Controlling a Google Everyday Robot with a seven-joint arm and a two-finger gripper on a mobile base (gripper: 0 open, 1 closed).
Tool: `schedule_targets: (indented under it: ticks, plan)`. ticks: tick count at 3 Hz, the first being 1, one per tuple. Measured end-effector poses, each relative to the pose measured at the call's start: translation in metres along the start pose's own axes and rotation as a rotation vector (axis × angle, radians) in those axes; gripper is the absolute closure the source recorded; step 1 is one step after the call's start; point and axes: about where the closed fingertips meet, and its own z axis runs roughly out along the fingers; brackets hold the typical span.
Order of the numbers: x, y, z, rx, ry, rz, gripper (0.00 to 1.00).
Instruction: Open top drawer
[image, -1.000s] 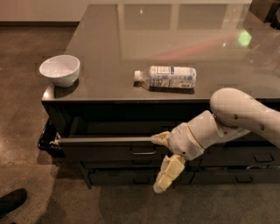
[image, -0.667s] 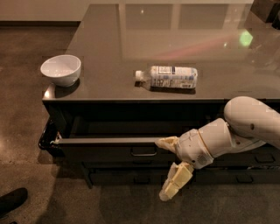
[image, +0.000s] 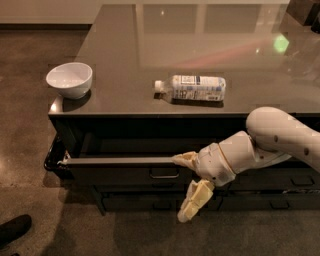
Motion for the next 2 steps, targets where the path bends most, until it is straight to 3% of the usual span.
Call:
schedule_targets:
  ticks: [1,2]
  plan:
    - [0.001,-0.041,0.012,-0.018,-0.008,-0.043,0.00]
    - [0.000,-0.083,0.020,-0.004,0.001,-0.080,0.00]
